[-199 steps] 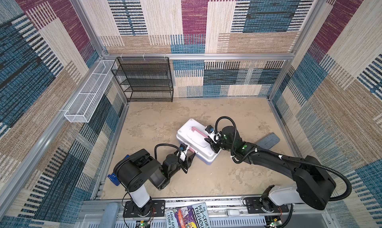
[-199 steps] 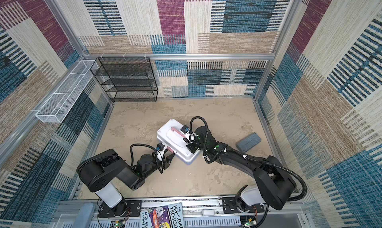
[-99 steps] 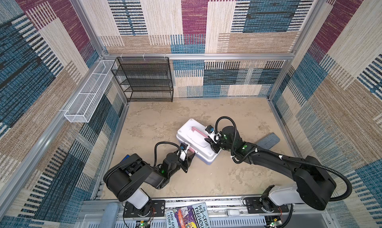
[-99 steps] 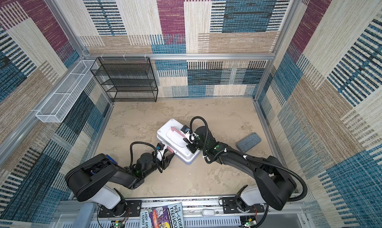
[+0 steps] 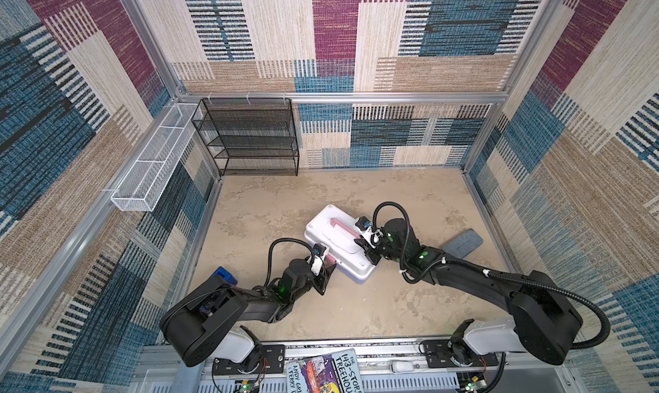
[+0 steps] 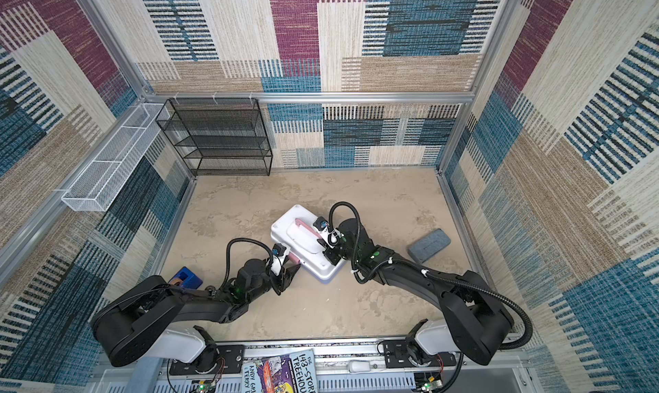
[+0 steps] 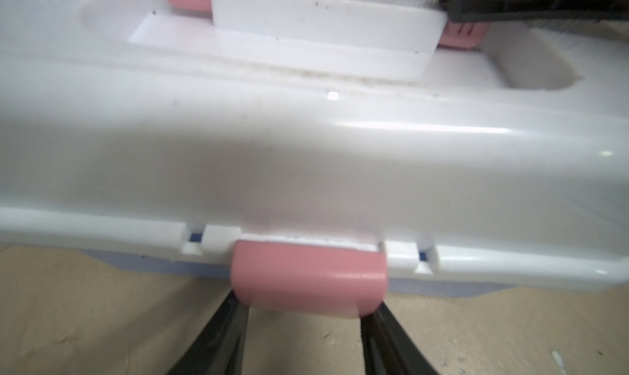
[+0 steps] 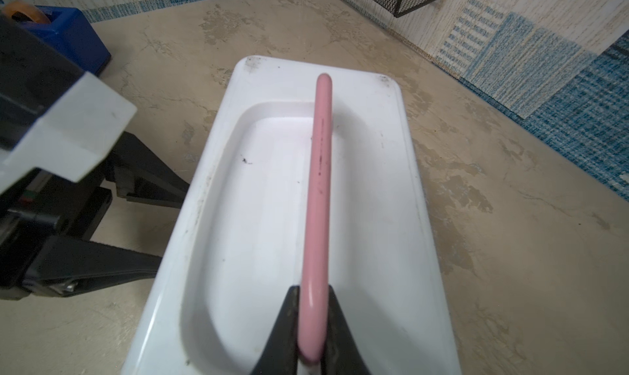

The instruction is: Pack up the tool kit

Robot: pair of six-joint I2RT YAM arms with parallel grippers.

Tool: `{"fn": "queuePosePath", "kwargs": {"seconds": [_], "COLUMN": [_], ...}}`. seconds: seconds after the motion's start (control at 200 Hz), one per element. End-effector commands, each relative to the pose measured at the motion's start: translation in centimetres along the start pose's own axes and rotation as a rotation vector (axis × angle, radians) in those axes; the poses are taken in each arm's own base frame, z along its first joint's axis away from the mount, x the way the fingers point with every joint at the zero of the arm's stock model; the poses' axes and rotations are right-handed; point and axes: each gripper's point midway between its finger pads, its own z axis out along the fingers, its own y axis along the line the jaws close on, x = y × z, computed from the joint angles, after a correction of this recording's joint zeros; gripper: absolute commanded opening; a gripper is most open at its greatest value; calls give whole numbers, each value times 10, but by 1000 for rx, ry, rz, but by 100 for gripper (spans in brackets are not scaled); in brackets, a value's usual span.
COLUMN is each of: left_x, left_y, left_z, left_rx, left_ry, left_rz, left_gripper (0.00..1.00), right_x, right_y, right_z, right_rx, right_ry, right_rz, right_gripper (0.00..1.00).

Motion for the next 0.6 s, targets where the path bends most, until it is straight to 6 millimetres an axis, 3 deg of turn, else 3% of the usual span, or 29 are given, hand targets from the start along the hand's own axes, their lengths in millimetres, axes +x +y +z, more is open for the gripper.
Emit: {"fn": "queuePosePath", "kwargs": {"seconds": [0.0,0.596], "left_x": [-20,-28], "left_y": [-1,-2], "left_z": [-1,-2], "left_rx": [4,1], "left_ry": [-54,9], "left_rz": [25,28], "left_gripper": [51,51], "right_x": [34,36], "right_y": [-5,-5], "right_z": [-1,-2], "right_rx": [41,45], "right_ry": [129,128], "right_rz": [18,18], "right_gripper": [16,16]}}
